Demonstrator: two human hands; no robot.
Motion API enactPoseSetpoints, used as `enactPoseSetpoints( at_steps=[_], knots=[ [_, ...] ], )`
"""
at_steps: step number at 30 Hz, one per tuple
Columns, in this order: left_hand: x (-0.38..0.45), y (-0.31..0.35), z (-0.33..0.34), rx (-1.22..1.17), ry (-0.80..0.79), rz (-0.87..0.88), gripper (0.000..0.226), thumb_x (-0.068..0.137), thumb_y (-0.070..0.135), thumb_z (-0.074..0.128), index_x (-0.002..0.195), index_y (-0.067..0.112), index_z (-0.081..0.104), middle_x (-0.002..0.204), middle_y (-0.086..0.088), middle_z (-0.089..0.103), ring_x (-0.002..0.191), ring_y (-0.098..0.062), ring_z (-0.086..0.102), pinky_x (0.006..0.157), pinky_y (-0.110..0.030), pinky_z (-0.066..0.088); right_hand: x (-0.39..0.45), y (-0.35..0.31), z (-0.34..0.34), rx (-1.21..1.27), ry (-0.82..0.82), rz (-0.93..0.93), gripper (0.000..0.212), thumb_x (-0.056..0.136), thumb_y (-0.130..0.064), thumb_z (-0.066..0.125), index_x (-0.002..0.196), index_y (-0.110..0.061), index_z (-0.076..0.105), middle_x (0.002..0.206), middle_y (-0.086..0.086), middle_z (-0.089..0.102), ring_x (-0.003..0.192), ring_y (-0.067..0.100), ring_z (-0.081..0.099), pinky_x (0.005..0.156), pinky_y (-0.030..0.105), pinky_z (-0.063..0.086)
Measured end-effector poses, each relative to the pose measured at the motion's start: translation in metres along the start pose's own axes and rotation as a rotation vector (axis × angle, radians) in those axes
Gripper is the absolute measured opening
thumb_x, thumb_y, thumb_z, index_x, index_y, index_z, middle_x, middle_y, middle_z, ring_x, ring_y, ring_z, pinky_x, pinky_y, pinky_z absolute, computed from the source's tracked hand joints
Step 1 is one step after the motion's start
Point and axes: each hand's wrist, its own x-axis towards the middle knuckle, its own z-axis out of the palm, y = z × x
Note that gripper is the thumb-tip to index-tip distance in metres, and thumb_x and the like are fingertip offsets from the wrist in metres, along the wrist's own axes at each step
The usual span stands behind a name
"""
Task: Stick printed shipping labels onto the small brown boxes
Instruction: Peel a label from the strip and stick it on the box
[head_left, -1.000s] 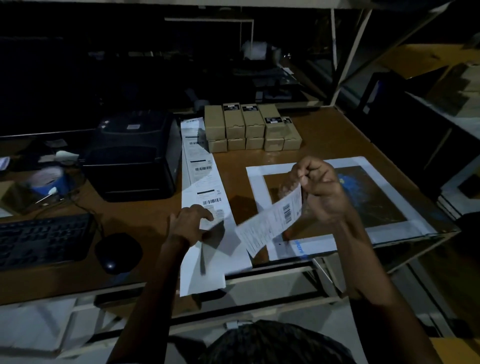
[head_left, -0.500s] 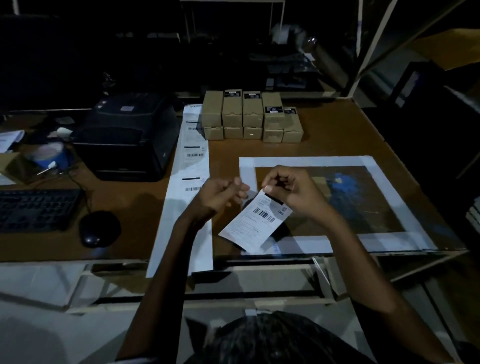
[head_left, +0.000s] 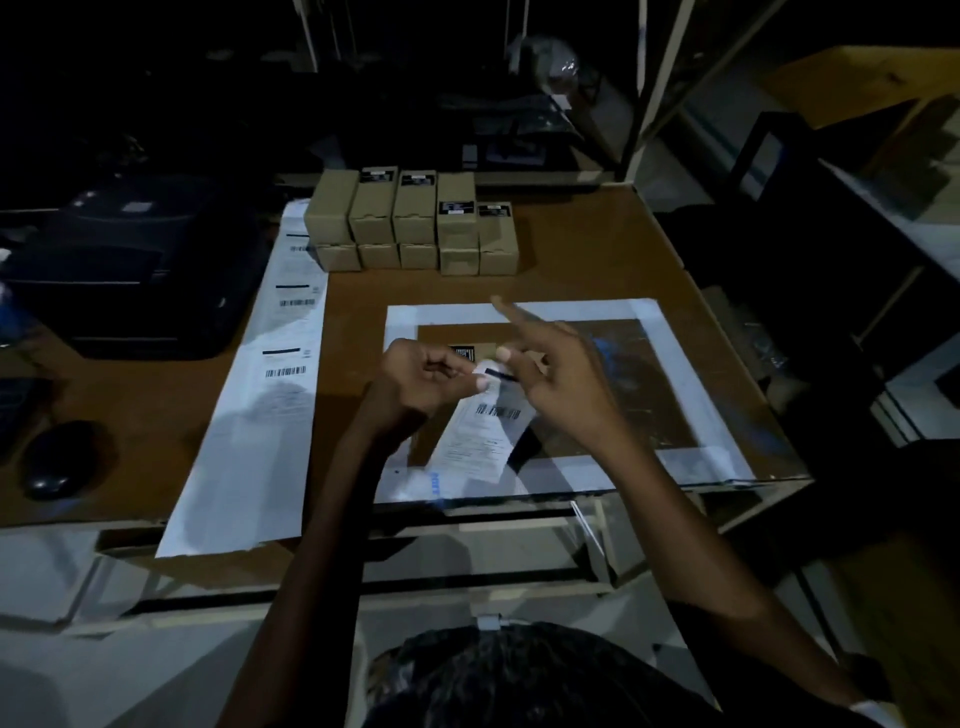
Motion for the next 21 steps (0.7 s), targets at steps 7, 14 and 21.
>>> enactPoseSetpoints(
  at_steps=[7, 14, 21],
  knots=[
    [0.015, 0.013, 0.014, -0.093, 0.117, 0.002, 0.018, 0.076, 0.009, 0.084, 0.087, -0.003, 0.075, 0.084, -0.016, 0.075, 0.076, -0.032, 0.071, 0.068, -0.038, 0.058, -0.005, 0.024, -0.025, 0.343, 0.439, 0.376, 0.049, 0.099, -0.019, 0.063, 0.146, -0.018, 0.051, 0.111, -0.017, 0.067, 0.096, -0.012, 0.060, 0.084, 0.011, 0.049],
    [0.045, 0.011, 0.013, -0.252, 0.261, -0.027, 0.009, 0.080, 0.010, 0.081, 0.084, 0.010, 0.073, 0.082, -0.006, 0.076, 0.075, -0.025, 0.069, 0.067, -0.040, 0.052, -0.039, 0.029, -0.001, 0.828, -0.070, 0.818, 0.040, 0.082, -0.053, 0.065, 0.110, -0.024, 0.070, 0.105, -0.003, 0.077, 0.102, 0.019, 0.072, 0.089, 0.040, 0.057],
    [0.079, -0.002, -0.002, -0.128, 0.183, -0.060, 0.027, 0.087, 0.029, 0.076, 0.086, 0.002, 0.073, 0.079, -0.011, 0.076, 0.058, -0.017, 0.065, 0.052, -0.027, 0.048, -0.031, 0.027, 0.032, 0.794, 0.076, 0.788, 0.032, 0.091, -0.029, 0.073, 0.116, -0.010, 0.071, 0.105, 0.004, 0.078, 0.099, 0.027, 0.074, 0.077, 0.033, 0.058]
  ],
)
